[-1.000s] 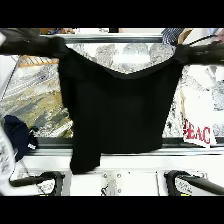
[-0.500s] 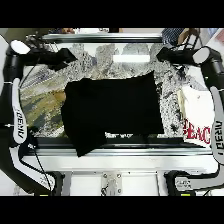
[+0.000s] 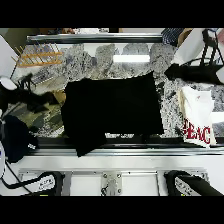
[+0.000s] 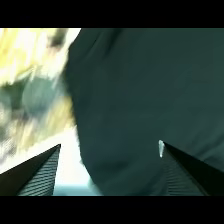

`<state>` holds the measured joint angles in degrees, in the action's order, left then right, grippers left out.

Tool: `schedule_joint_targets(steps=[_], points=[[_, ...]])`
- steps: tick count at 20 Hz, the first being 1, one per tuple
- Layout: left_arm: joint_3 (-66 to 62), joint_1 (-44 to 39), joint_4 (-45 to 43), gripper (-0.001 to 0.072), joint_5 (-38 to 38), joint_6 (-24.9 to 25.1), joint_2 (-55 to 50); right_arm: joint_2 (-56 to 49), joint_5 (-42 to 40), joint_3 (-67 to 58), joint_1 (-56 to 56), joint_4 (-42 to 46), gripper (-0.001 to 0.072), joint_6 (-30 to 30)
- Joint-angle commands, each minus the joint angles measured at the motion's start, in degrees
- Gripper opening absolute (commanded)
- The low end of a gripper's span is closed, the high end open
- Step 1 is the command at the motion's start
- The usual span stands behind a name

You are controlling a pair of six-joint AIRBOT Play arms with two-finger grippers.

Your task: Fold the clothes and pants, and hang the long-sleeved shirts on hangers.

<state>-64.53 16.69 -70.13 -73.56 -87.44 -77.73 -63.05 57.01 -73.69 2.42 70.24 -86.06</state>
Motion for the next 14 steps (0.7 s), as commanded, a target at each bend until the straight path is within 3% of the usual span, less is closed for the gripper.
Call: schedule_joint_targets(steps=[1, 7, 14], points=[[18.8, 3.65, 1.22, 0.0673, 5.53, -0.42, 6.71, 9.62, 1.14, 11.28, -0.13, 0.02, 0.059, -0.79], [30.71, 4.48, 13.14, 0.0673, 13.66, -0.11, 8.2, 14.71, 1.14, 14.8, -0.13, -0.26, 0.059, -1.16], [31.34, 2.93, 25.16, 0.0672, 18.4, 4.11, 3.1, 14.93, 1.84, 14.84, -0.13, -1.95, 0.0589, -2.47]])
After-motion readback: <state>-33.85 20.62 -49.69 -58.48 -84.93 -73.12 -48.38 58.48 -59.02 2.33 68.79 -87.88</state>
